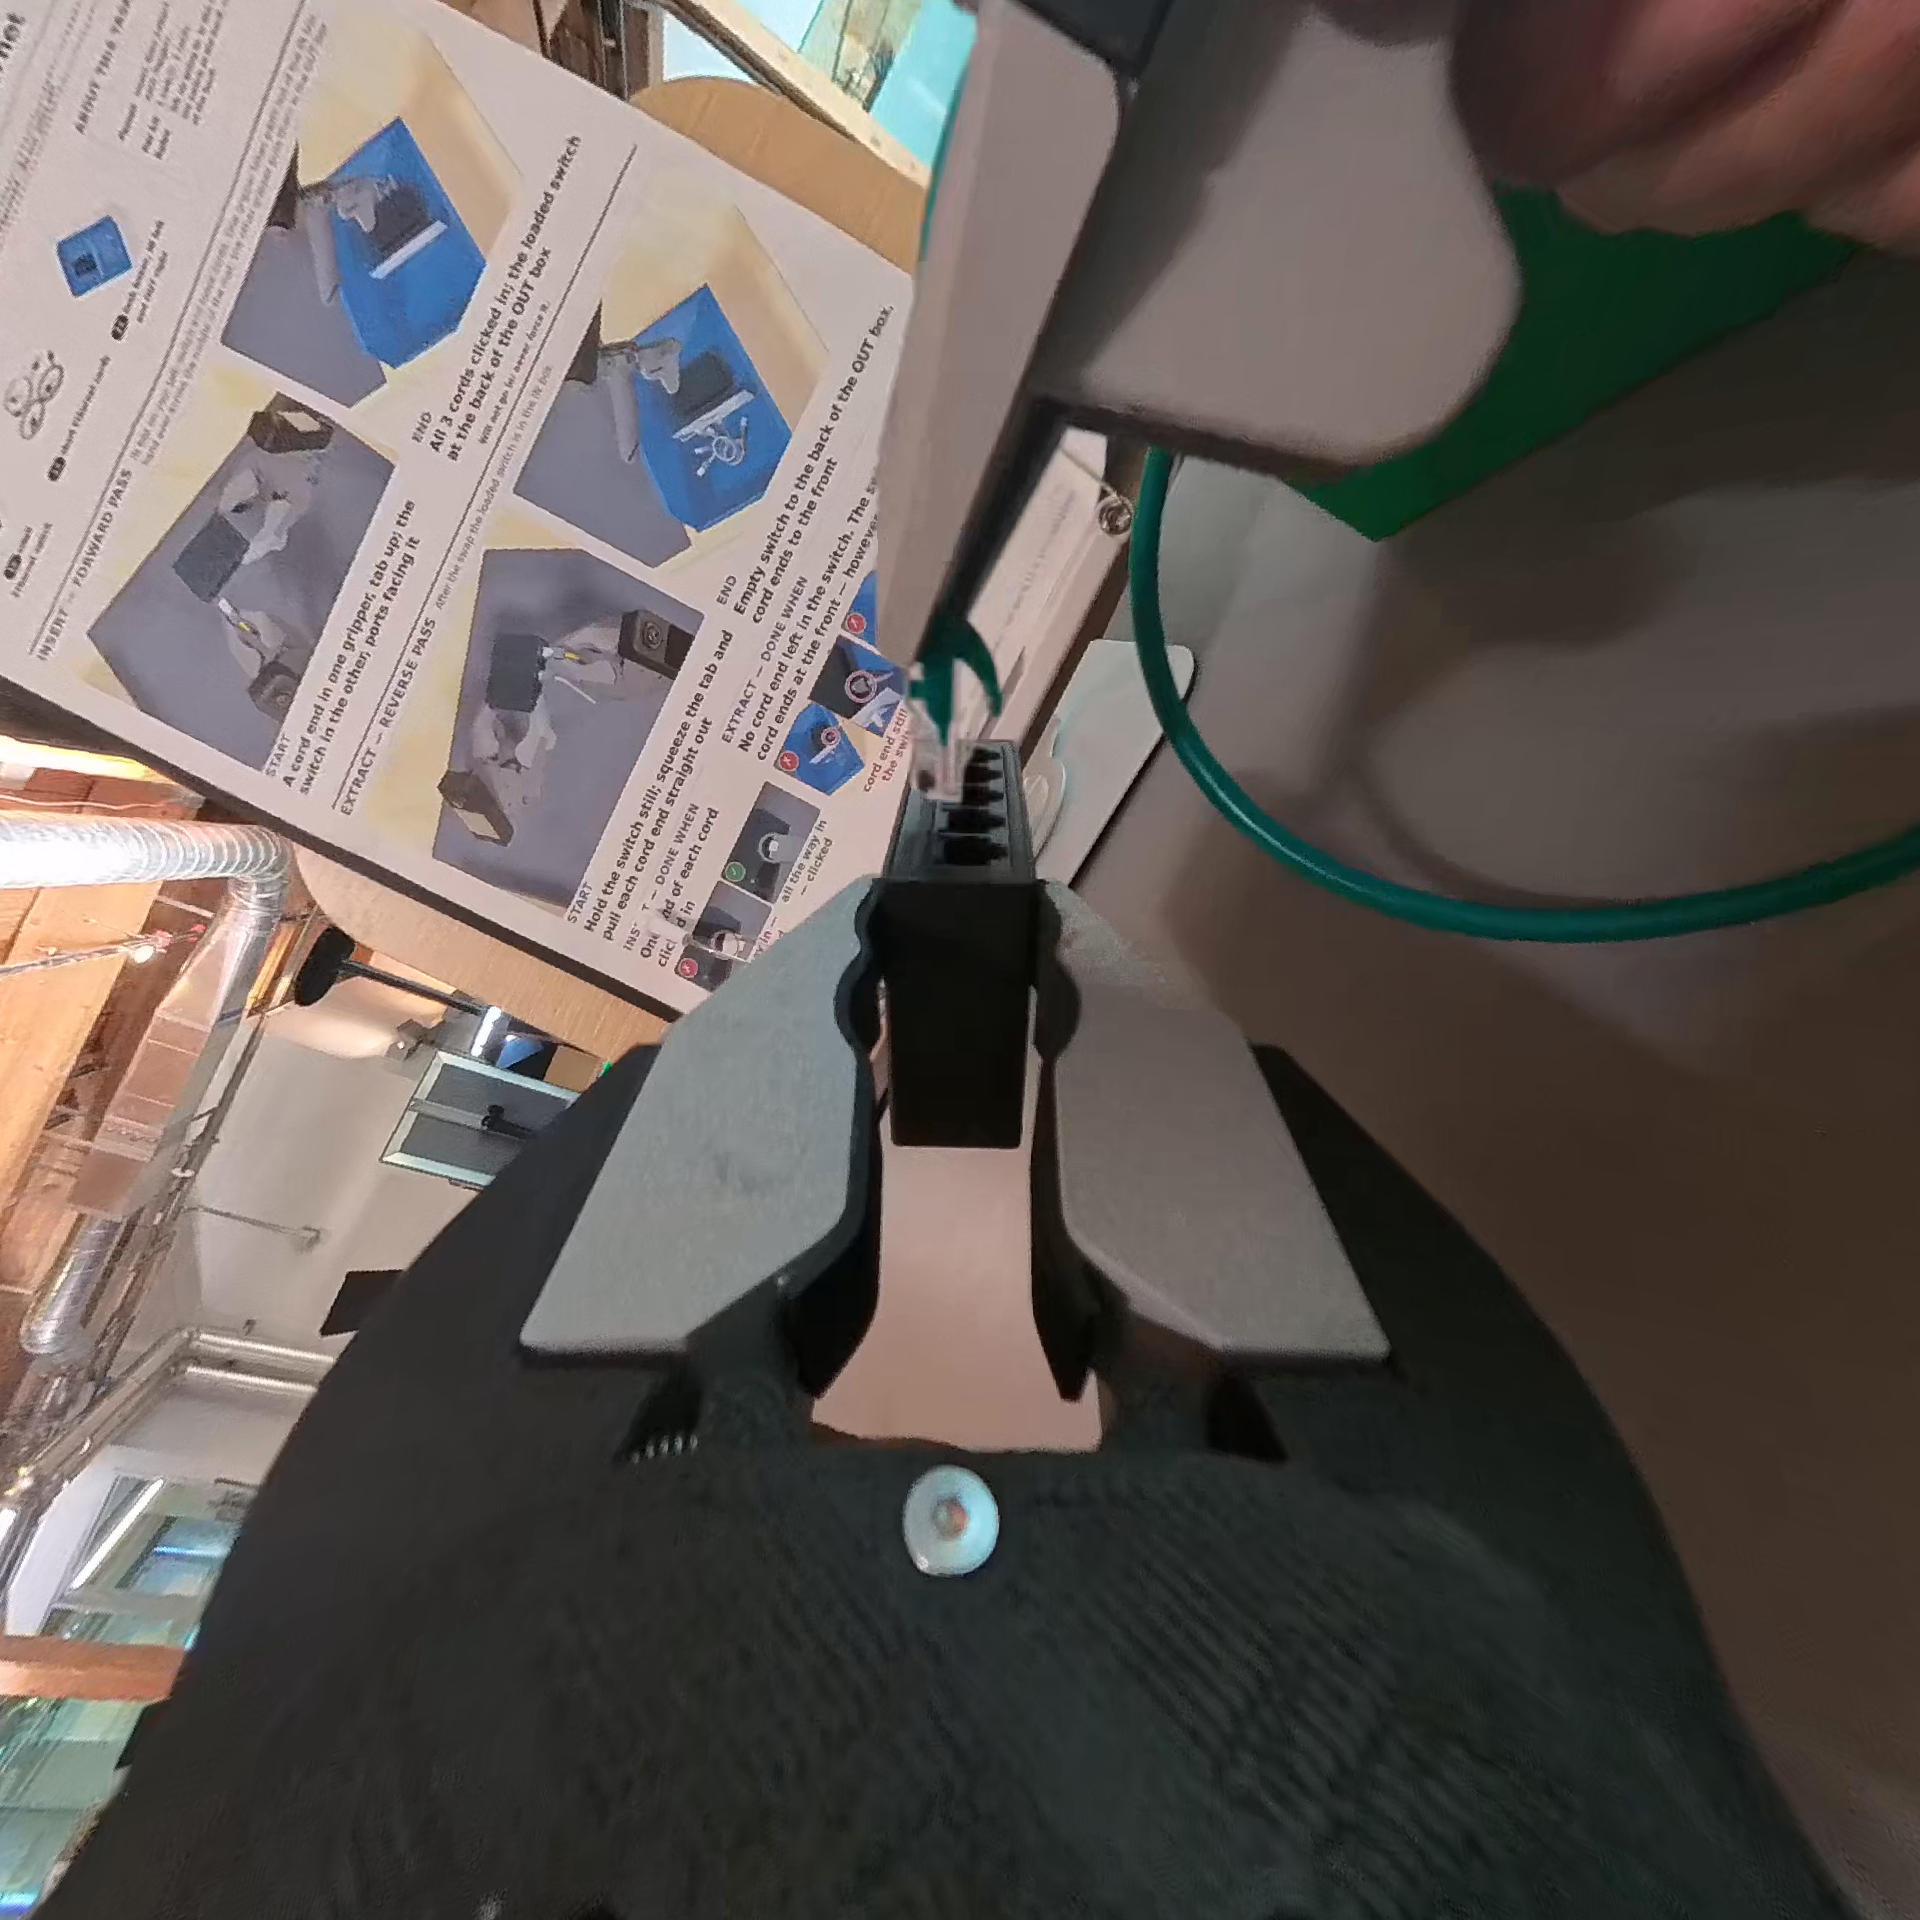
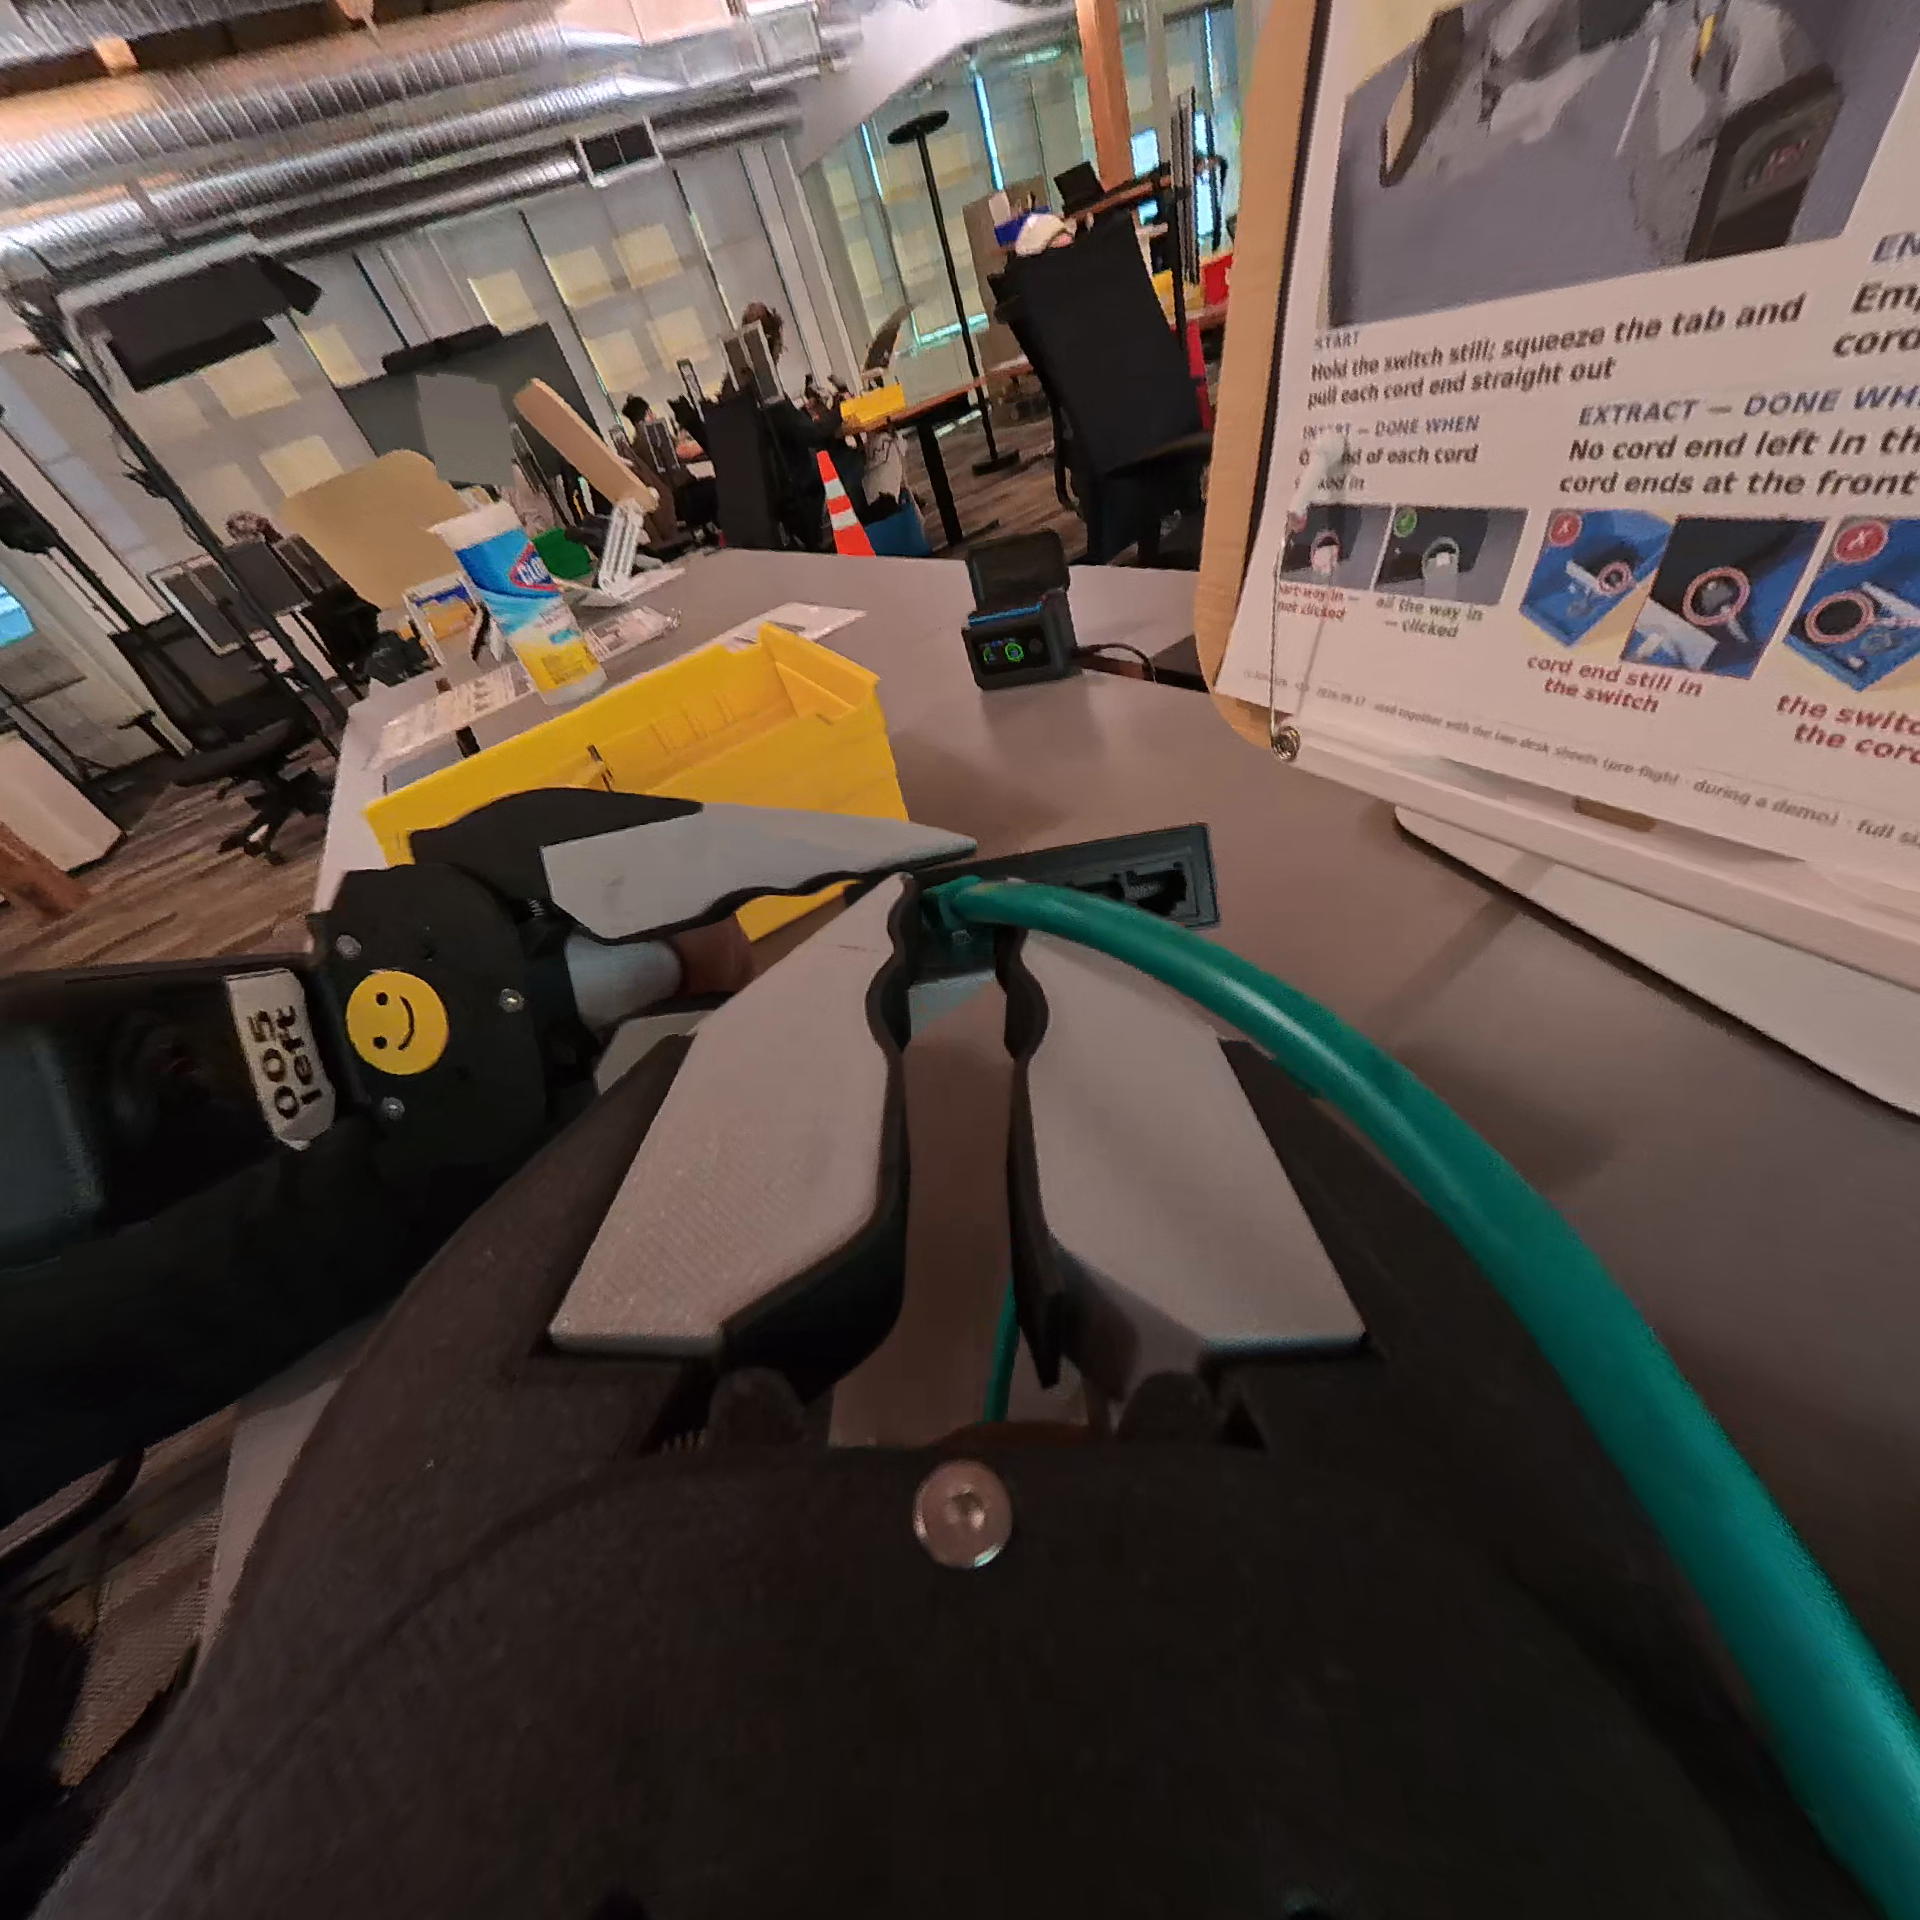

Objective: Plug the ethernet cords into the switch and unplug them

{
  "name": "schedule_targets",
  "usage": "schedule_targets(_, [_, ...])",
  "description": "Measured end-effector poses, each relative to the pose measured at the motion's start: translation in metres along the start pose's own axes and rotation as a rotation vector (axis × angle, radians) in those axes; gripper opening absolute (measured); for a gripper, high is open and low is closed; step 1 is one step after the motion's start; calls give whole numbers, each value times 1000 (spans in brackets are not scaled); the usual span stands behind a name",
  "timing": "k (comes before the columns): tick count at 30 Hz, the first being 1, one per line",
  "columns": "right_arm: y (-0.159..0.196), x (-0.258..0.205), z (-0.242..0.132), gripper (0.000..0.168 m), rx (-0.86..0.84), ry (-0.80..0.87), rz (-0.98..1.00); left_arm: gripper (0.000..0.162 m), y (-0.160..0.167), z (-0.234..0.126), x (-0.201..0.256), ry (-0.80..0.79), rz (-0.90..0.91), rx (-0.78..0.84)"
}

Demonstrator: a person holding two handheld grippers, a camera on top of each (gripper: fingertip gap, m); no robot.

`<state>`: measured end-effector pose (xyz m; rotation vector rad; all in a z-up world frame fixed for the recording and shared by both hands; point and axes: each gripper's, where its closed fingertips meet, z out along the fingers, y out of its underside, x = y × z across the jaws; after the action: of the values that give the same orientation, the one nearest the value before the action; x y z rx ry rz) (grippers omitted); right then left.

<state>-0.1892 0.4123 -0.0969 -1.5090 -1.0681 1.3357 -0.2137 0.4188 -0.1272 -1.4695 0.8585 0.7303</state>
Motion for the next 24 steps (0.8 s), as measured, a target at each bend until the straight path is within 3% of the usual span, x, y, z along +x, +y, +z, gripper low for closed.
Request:
schedule_targets(20, [10, -3, 8, 10, -39, 65, -99, 24, 6, 4, -1, -34, -2, -33])
schedule_targets(24, [9, -3, 9, 9, -18, 30, -17, 24, 5, 3, -4, -45, 3, -26])
